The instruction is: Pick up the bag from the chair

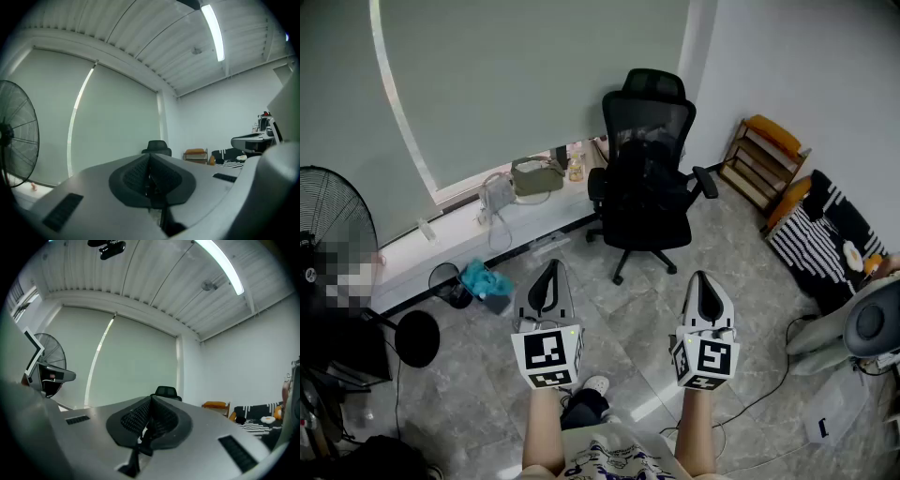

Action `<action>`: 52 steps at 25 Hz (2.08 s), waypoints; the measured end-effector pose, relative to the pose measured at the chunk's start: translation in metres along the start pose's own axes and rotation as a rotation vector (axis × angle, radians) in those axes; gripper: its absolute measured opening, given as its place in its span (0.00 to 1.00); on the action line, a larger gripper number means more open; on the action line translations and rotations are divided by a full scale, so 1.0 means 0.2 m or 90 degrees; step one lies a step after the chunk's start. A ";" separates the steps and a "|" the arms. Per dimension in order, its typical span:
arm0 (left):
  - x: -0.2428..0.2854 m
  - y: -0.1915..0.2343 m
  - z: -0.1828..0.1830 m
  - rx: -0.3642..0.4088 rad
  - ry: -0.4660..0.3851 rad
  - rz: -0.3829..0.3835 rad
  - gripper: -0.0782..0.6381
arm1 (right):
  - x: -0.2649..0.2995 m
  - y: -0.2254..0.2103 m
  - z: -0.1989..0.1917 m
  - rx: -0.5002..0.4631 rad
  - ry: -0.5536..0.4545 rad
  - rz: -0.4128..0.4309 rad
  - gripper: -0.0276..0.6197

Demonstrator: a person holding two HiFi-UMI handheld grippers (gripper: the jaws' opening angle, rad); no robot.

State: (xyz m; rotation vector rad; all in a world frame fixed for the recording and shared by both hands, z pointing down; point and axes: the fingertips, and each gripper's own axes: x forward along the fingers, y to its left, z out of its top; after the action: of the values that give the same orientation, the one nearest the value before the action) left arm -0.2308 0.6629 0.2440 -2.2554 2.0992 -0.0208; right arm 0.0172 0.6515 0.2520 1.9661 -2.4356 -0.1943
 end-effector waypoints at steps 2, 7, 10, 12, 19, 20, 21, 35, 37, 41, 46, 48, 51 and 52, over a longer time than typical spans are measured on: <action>0.00 0.00 0.00 0.001 -0.001 -0.001 0.13 | 0.00 0.00 0.00 -0.001 0.001 -0.001 0.06; 0.02 0.01 0.00 0.002 0.002 -0.003 0.13 | 0.02 0.00 0.00 -0.004 0.002 -0.002 0.06; 0.02 0.01 -0.01 0.000 0.005 -0.005 0.13 | 0.02 0.00 0.00 -0.002 0.005 -0.003 0.06; 0.04 0.01 -0.01 -0.003 0.006 -0.007 0.13 | 0.04 0.00 -0.02 -0.002 0.007 -0.004 0.06; 0.13 0.04 -0.05 -0.016 0.016 0.000 0.13 | 0.12 -0.03 -0.04 0.006 0.013 -0.023 0.06; 0.15 0.04 -0.06 -0.018 0.019 0.002 0.13 | 0.14 -0.02 -0.04 0.008 0.014 -0.022 0.06; 0.18 0.05 -0.07 -0.019 0.021 0.002 0.13 | 0.16 -0.03 -0.04 0.010 0.015 -0.023 0.06; 0.81 0.22 -0.14 -0.031 0.025 -0.029 0.37 | 0.75 0.03 -0.14 0.019 0.025 -0.009 0.41; 0.90 0.26 -0.16 -0.030 0.030 -0.034 0.37 | 0.83 0.03 -0.16 0.025 0.027 -0.015 0.41; 1.04 0.29 -0.20 -0.028 0.042 -0.044 0.37 | 0.96 0.04 -0.19 0.022 0.042 -0.023 0.41; 1.22 0.28 -0.26 -0.033 0.055 -0.056 0.37 | 1.09 -0.02 -0.24 0.017 0.054 -0.039 0.41; 1.29 0.26 -0.28 -0.034 0.059 -0.058 0.37 | 1.15 -0.06 -0.26 0.017 0.059 -0.042 0.41; 1.41 0.22 -0.30 -0.036 0.067 -0.056 0.37 | 1.25 -0.13 -0.31 0.020 0.066 -0.042 0.41; 1.46 0.21 -0.31 -0.036 0.069 -0.054 0.37 | 1.29 -0.16 -0.32 0.021 0.068 -0.041 0.41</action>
State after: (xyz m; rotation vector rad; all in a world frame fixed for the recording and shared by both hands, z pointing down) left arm -0.2548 0.3669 0.2953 -2.4276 2.0782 -0.0913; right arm -0.0014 0.3873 0.2937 2.0149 -2.3271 -0.0489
